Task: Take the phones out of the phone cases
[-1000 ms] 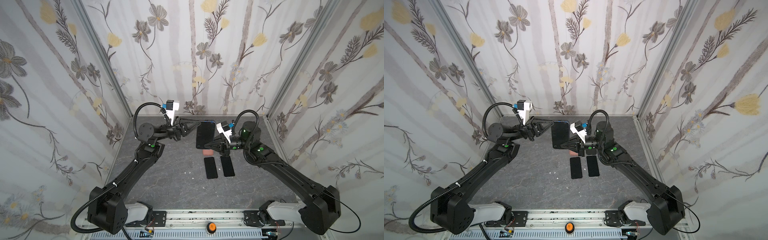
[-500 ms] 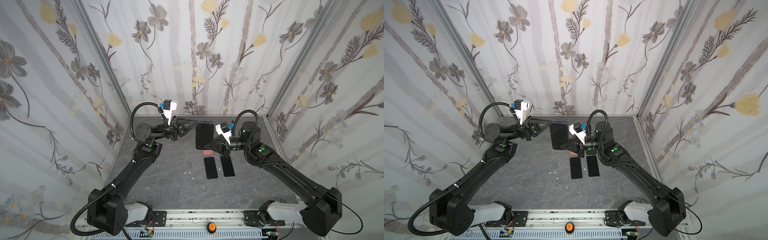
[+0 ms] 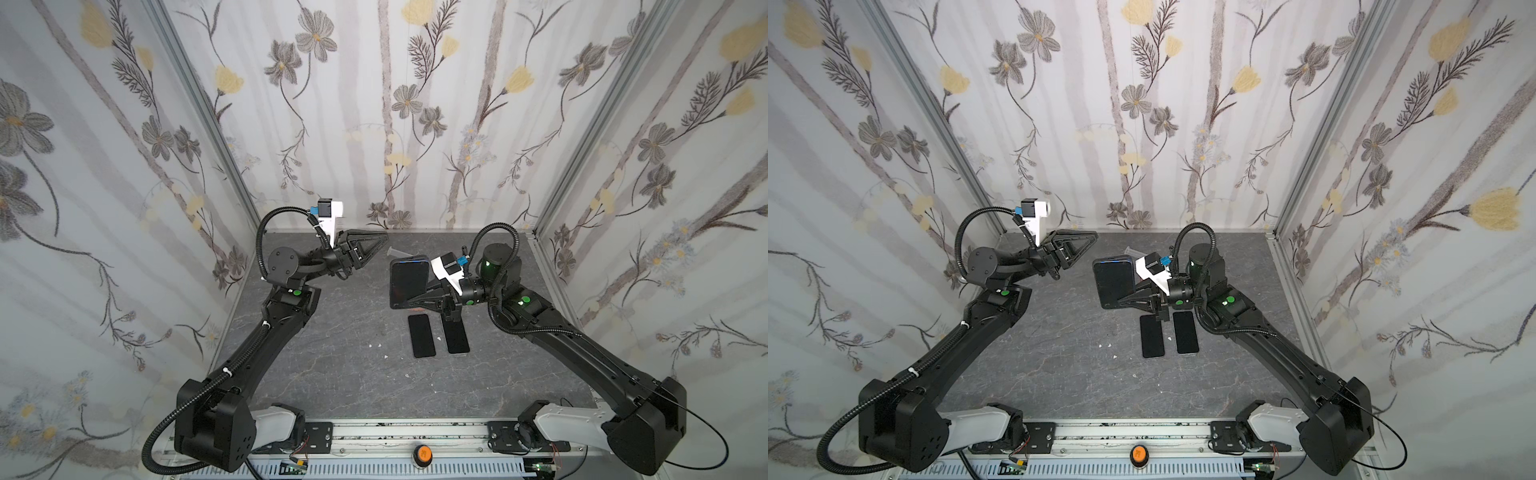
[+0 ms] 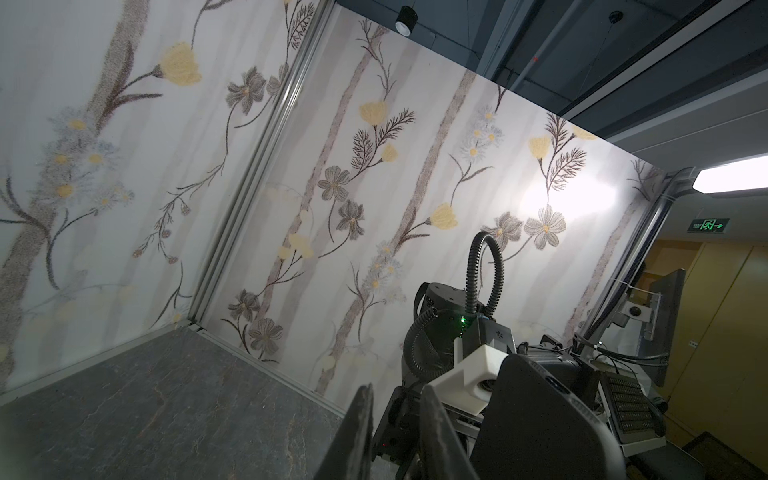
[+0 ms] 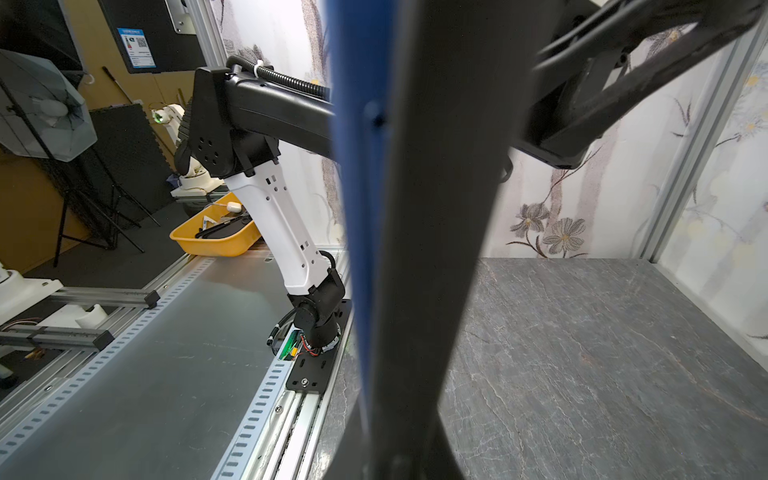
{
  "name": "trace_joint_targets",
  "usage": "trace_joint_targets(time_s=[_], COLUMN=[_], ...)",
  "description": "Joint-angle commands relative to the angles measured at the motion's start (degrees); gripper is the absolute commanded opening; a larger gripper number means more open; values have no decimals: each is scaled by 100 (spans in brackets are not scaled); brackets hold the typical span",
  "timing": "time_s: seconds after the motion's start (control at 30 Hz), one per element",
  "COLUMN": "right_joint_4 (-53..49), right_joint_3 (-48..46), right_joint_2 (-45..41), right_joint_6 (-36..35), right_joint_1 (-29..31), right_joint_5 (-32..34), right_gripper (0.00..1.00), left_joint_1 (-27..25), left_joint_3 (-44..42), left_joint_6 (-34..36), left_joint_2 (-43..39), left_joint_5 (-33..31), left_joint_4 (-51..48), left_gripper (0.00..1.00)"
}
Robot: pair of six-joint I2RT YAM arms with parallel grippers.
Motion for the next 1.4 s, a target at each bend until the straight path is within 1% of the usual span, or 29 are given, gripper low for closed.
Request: trace_joint_targets(time_s=[0.0,0.1,0.17,0.27,0.43,0.5,0.6,0.77,0.83,1.03,1.2,1.37], right_joint_4=[136,521,870,1054,1127,1109,1073,1012,1001,946,738,529], right_joint_3=[99,-16,-110,-97,-81,-87,-95,-100,-95,-87,-27,77], right_joint_2=[59,70,72,103,107,97,85,82,72,61,51,68], right_joint_6=[141,467,674,742,727,711,682,599,580,474,231,-12], right_joint_1=[-68,-73,-71,-44,4,4,13,2,3,0,2,19], right_joint_5=[700,879,776,602,384,342,328,293,271,40,-196,-453], right_gripper=[0,0,0,0,0,0,0,0,0,0,0,0], left_joint_1=[7,-89,-221,-368,-552,-564,-573,-599,-608,-609,-608,-608], left_joint_3=[-42,-101,-104,-123,-183,-193,-159,-106,-109,-26,126,228], left_joint_6=[254,410,478,409,356,309,220,26,-55,-364,-652,-856], left_joint_2=[-229,-369,-425,-354,-224,-206,-207,-206,-206,-167,-103,-104], left_joint_5=[52,34,13,-22,-91,-111,-105,24,113,382,672,753], left_joint_4=[200,200,204,208,217,250,338,512,590,848,1085,1248], left_gripper=[35,48,55,57,57,53,40,25,21,14,15,19])
